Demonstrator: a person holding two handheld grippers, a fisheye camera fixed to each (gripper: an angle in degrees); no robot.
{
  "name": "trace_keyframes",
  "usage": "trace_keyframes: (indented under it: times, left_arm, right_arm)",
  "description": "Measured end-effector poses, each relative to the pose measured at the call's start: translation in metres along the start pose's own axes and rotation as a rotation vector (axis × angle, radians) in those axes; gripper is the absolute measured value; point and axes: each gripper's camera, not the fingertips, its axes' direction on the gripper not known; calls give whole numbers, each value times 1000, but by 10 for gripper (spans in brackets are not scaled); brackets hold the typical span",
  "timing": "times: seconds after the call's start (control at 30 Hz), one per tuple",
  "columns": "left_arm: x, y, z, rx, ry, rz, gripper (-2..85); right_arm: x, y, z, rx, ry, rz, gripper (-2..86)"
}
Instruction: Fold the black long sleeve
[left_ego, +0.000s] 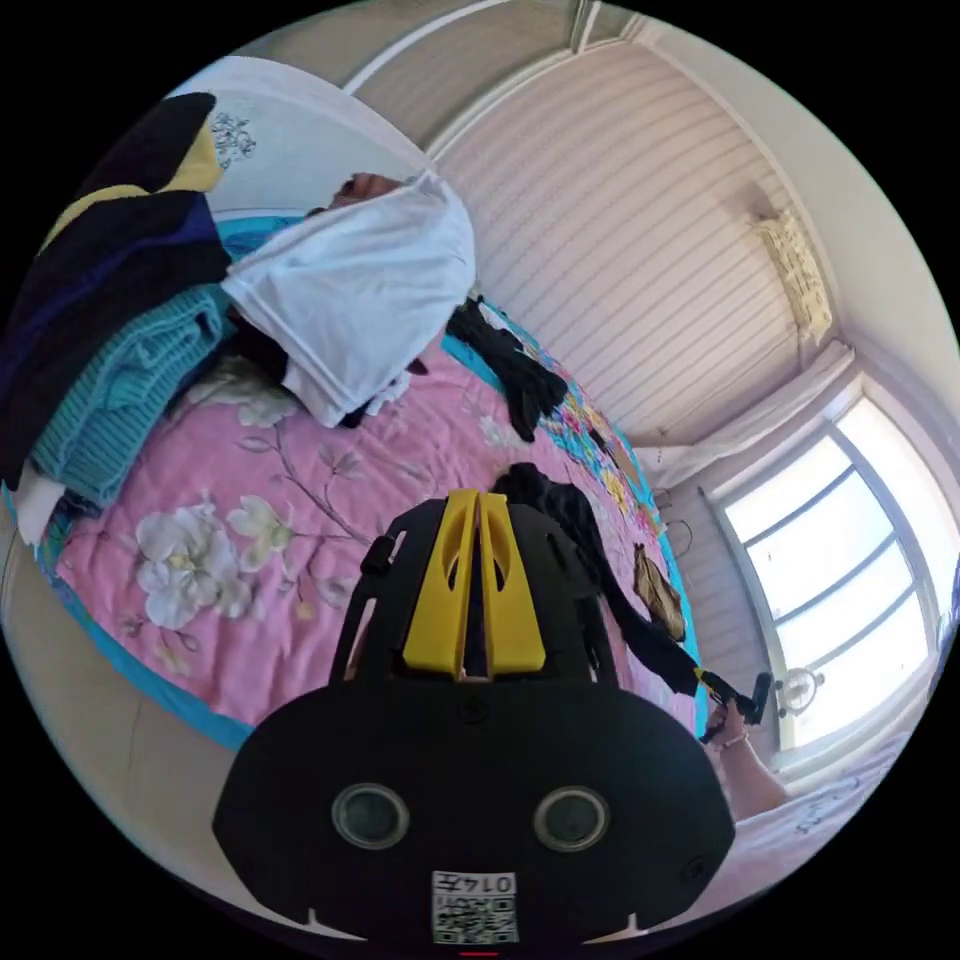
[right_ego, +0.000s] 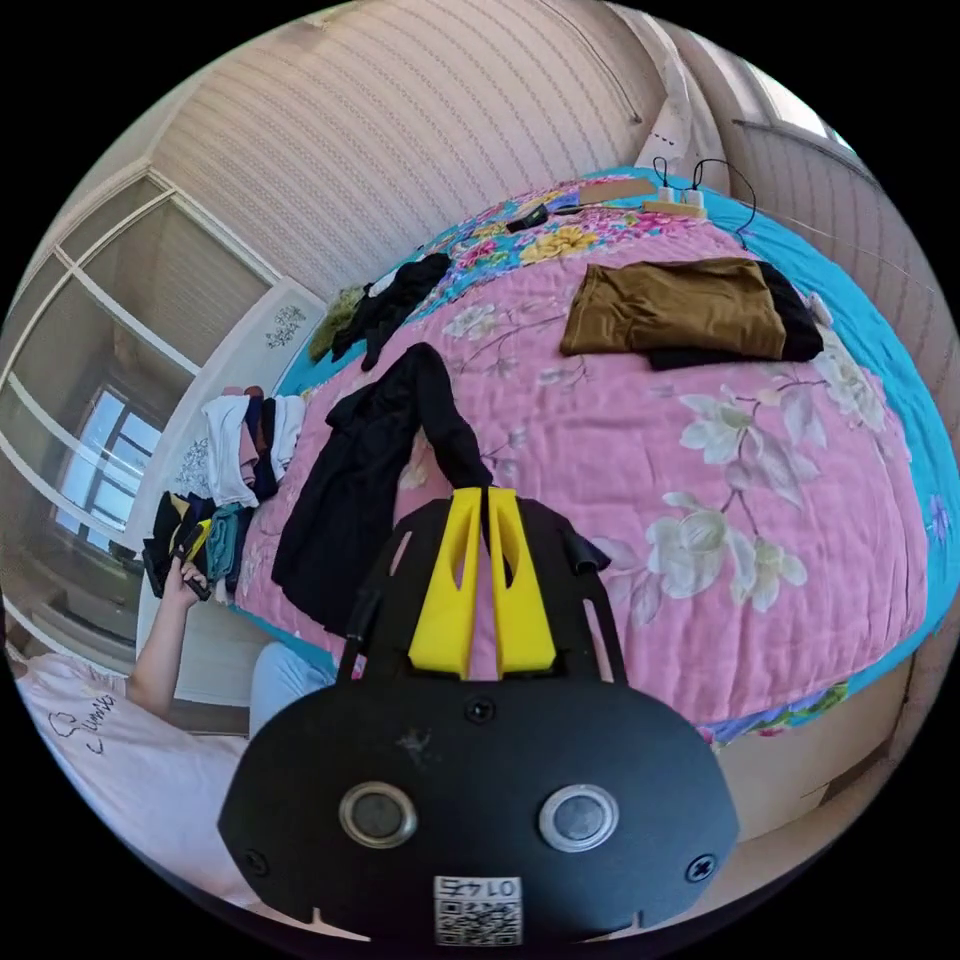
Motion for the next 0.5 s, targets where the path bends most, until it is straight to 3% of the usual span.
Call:
trace_keyframes:
  times: [0.07,0.2,0.33,0.43,0.5]
  left_arm:
    - [-24,-16,-20,59,-114,-58,-8]
    - [-20,-1,-13,-111,-49,61,4]
    - [37,57,61,-439,-25,356,83]
    - [61,79,114,-550,-159,493,84]
    - [62,83,139,-619,-235,519,60]
  right_arm:
    - [16,-12,-9,61,46,82,18]
    - [20,-4,2,102,21,186,33]
    - [-28,26,79,-153,-83,83,60]
    - [-72,46,138,-353,-106,-50,78]
    - [-86,51,157,-368,-99,-67,78]
